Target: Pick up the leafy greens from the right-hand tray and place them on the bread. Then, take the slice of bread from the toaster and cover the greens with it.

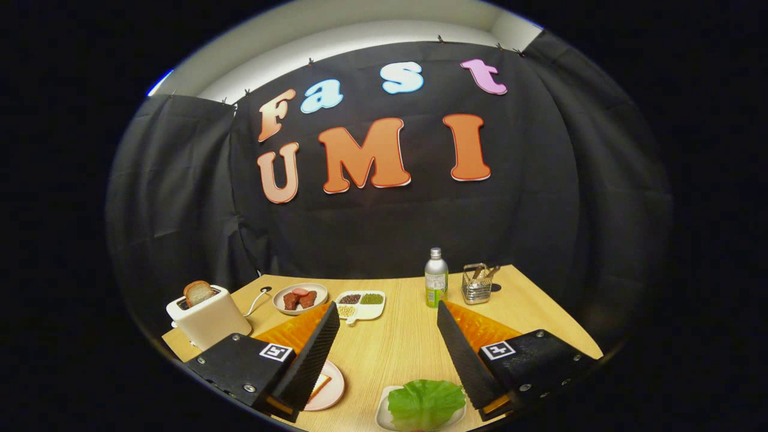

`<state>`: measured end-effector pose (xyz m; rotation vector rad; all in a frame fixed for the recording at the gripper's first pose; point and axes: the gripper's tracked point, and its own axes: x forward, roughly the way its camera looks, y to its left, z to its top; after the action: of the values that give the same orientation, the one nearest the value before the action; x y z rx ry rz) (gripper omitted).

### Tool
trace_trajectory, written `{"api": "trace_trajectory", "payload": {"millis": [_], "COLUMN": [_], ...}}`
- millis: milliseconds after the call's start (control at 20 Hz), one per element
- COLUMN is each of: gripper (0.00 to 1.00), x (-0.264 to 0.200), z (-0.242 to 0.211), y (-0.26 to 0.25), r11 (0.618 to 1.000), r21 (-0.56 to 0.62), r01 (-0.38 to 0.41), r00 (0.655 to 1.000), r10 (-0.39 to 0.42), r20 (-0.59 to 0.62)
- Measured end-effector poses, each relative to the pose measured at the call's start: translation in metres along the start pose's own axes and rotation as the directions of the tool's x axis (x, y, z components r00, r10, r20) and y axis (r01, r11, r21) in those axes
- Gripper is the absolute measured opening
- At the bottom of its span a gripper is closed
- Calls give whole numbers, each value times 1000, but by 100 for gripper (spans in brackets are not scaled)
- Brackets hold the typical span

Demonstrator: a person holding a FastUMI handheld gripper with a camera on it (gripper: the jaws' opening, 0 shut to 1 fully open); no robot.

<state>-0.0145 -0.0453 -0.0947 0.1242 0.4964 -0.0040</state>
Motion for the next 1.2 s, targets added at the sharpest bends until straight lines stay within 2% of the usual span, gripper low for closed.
{"api": "trace_trajectory", "payload": {"millis": [200, 400, 750, 1050, 1200], "gripper": [98, 99, 99, 99, 99], "x": [6, 8, 7, 4, 7], "z": [-21, -48, -96, -126, -141], "y": [-14, -24, -27, -30, -30], "r11": [999, 998, 997, 995, 998], "r21": [-19, -40, -73, -95, -66], "r01": [27, 42, 23, 21, 18], "r00": [995, 977, 922, 873, 849], "r10": [-29, -50, -50, -64, -50], "r20": [-91, -210, -385, -484, -527]}}
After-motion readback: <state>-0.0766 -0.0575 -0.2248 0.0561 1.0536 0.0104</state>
